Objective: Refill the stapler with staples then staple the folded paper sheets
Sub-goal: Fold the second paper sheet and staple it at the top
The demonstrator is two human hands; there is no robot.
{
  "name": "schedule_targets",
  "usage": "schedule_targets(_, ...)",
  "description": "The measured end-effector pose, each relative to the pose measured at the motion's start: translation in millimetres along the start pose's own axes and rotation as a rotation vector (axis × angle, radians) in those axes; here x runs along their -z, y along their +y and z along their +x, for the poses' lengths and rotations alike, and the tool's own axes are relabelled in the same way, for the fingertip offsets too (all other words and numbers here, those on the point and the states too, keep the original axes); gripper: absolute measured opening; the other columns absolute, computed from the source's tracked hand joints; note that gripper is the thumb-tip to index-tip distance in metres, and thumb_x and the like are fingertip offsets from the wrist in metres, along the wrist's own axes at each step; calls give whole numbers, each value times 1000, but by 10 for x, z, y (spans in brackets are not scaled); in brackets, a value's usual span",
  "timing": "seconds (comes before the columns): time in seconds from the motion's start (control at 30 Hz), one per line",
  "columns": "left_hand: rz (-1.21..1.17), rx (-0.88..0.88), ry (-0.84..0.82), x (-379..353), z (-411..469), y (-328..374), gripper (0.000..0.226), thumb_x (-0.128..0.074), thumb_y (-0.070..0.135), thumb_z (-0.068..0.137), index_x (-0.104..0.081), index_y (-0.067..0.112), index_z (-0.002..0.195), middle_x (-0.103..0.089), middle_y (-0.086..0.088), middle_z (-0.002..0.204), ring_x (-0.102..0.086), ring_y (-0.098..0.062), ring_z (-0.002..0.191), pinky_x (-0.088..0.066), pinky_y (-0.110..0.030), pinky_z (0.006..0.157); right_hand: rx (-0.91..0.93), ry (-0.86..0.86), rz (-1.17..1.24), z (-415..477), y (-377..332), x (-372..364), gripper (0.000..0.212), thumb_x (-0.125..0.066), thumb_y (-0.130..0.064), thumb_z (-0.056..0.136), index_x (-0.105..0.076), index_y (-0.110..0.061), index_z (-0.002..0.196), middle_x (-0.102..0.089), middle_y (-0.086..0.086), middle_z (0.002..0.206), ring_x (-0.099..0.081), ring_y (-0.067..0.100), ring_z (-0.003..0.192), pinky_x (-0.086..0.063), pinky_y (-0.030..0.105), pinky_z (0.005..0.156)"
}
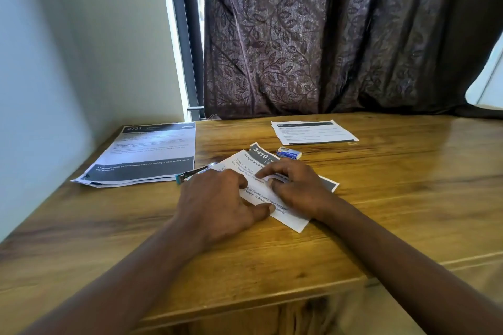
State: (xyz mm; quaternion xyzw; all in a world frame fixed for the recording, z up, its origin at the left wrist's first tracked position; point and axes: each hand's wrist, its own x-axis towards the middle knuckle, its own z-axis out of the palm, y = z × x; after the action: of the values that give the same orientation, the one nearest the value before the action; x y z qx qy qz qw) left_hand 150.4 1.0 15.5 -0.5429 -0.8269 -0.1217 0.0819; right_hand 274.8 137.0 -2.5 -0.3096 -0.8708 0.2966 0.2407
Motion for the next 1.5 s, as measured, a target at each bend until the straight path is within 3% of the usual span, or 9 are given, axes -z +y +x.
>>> schedule_targets(0.23,57,-1,-145,74,-103,202,102,-45,98,66,-52,31,144,-64,6,138,-60,-19,120,-48,-35,95,14,15,-39,-55,-19,-13,28,-58,-16,92,-75,-34,106,-60,-8,132,-50,15,126,-40,47,109)
schedule_targets(0.3,58,-16,-180,79,-140,240,104,-42,98,68,-50,28,145,-59,4,144,-58,-20,124,-47,-40,102,14,21,-38,-62,-23,-4,25,-59,-18,93,-75,-34,105,-60,-7,132,-50,15,126,-40,47,109)
schedule_targets(0.43,78,-30,-238,-7,-224,258,114,-25,97,74,-23,23,160,-19,-1,170,-20,-18,156,-9,-62,124,26,41,-79,-63,-16,-3,21,-61,-23,94,-74,-33,108,-60,-7,131,-49,16,127,-39,47,110)
schedule_targets(0.6,24,-237,-174,-4,-304,257,78,-28,72,97,-25,26,160,-23,4,169,-17,-8,155,5,-40,128,73,-37,-317,-54,-30,-28,34,-47,-31,103,-57,-32,136,-49,-7,142,-39,15,136,-29,43,115)
schedule_targets(0.73,-28,-240,-284,37,-365,211,81,-28,74,97,-11,30,163,-10,9,171,-10,-7,156,1,-23,116,91,-91,-386,-34,-24,-38,41,-40,-35,106,-48,-32,146,-43,-9,151,-35,12,141,-27,42,117)
schedule_targets(0.87,-30,-155,-283,22,-257,101,92,-24,81,92,-11,25,163,-9,6,171,-11,-10,157,-16,-33,124,100,-130,-440,-20,-28,-37,45,-36,-38,107,-41,-33,151,-37,-8,158,-32,13,144,-25,42,118)
schedule_targets(1.1,0,-95,-258,-6,-87,-60,91,-30,81,92,-21,24,162,-18,5,170,-25,-15,154,-30,-40,123,111,-139,-475,8,6,-60,46,-35,-41,107,-38,-36,152,-35,-9,158,-32,13,144,-25,43,117)
schedule_targets(1.37,-39,-29,-195,-49,-87,-138,109,-32,93,79,-22,23,162,-17,6,170,-21,-13,155,-27,-38,124,122,-124,-483,-27,-12,-35,45,-35,-39,107,-39,-35,152,-35,-10,158,-32,11,143,-25,41,118)
schedule_targets(1.5,-108,-20,-146,-52,-102,-177,105,-38,91,79,-30,24,160,-22,9,169,-23,-10,154,-29,-37,123,118,-86,-462,-61,-54,-16,43,-41,-36,106,-46,-34,149,-40,-10,155,-35,11,141,-27,39,118)
